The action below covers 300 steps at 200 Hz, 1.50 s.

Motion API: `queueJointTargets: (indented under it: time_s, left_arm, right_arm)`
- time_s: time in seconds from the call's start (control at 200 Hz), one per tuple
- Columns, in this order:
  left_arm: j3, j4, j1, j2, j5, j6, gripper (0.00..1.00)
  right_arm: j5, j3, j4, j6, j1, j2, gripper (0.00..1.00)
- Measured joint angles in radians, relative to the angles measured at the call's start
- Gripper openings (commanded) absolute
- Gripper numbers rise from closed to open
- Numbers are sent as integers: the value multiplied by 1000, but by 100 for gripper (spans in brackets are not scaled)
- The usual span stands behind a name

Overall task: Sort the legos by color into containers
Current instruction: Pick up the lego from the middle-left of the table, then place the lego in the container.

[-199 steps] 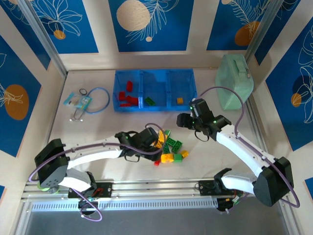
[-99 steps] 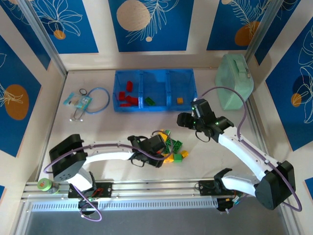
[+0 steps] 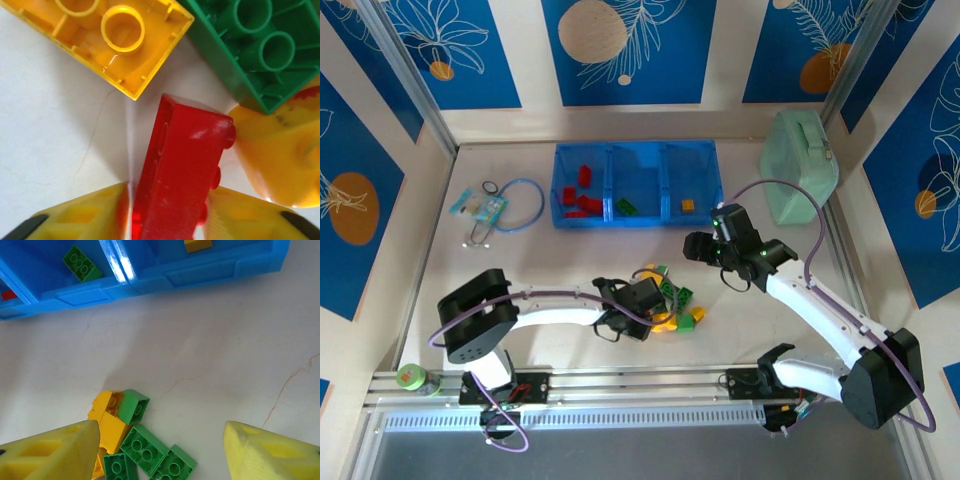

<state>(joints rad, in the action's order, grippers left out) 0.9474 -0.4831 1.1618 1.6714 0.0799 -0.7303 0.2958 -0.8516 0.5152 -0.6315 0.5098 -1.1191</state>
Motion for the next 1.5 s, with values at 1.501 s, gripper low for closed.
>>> queueJointTargets:
  time_s: [1.501]
  left_arm:
    - [550, -23, -848, 211, -76, 230, 41]
  right_arm:
    - [-35, 19, 14, -5, -7, 25, 66]
